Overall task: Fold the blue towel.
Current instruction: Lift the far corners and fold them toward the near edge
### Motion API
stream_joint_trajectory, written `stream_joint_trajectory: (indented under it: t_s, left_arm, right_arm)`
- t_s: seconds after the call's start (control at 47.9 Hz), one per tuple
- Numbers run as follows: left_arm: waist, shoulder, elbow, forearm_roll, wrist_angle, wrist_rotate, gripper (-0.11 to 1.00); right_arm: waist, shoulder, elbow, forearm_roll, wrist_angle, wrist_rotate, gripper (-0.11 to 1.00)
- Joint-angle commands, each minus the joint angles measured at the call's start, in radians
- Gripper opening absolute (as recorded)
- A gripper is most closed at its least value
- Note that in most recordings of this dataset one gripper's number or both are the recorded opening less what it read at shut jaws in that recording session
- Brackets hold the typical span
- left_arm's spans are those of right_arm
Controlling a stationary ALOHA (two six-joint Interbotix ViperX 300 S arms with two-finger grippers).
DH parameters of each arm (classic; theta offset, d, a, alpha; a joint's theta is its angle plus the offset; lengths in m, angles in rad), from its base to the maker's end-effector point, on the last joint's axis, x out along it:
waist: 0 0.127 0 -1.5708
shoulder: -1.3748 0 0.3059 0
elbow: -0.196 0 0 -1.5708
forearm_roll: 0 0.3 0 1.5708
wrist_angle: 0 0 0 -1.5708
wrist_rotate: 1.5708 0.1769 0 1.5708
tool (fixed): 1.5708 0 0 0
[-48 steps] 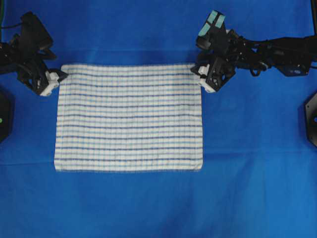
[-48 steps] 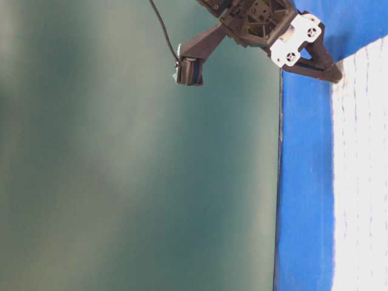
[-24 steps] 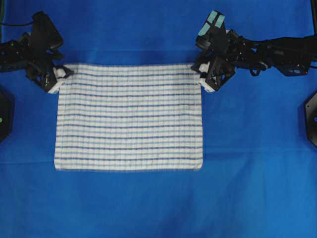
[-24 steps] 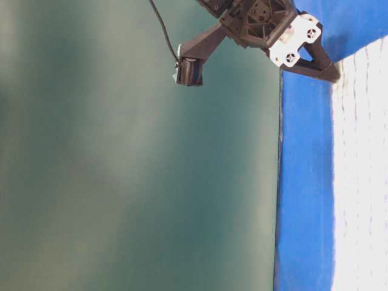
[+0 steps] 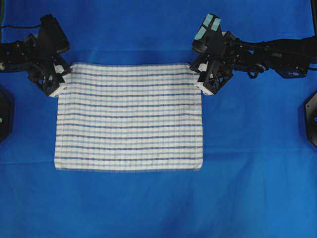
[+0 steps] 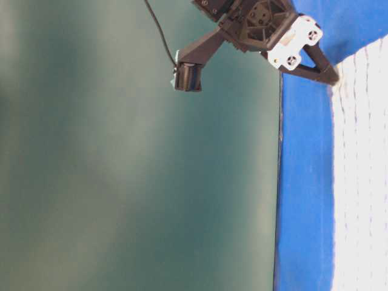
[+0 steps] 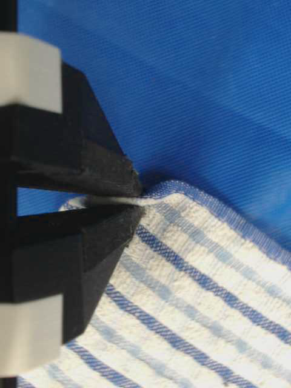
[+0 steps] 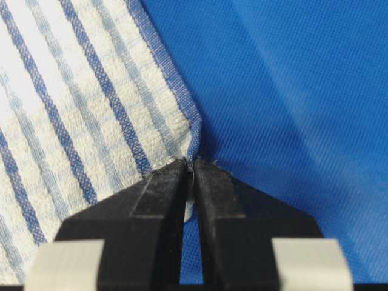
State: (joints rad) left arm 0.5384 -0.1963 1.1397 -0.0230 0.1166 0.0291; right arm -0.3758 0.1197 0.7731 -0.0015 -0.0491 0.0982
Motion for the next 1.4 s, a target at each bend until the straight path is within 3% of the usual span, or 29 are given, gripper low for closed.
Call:
stream_joint_trajectory:
  t_s: [0.0, 0.396, 0.626, 0.918, 1.064, 1.377]
  left_arm:
    - [-0.003, -0.04, -0.017, 0.003, 0.014, 0.002, 0.02]
    - [-0.005, -0.141, -0.011, 0.003, 0.018, 0.0, 0.02]
    - [-0.055, -0.158, -0.008, 0.0, 0.049, -0.012, 0.02]
    - [-0.25, -0.204, -0.008, -0.005, 0.091, -0.021, 0.02]
    - [-0.351, -0.249, 0.002, -0.005, 0.094, -0.057, 0.02]
    - [-0.552, -0.382, 0.054, -0.005, 0.098, -0.221, 0.02]
  right_arm:
    - [-0.003, -0.046, -0.018, -0.002, -0.003, 0.0, 0.05]
    - [-0.006, -0.123, -0.011, -0.003, 0.037, -0.003, 0.05]
    - [0.014, -0.132, -0.006, -0.003, 0.04, 0.002, 0.05]
    - [0.14, -0.218, 0.043, 0.005, 0.041, 0.014, 0.05]
    - [0.229, -0.276, 0.075, 0.006, 0.041, 0.055, 0.05]
    - [0.436, -0.333, 0.12, 0.006, 0.041, 0.103, 0.05]
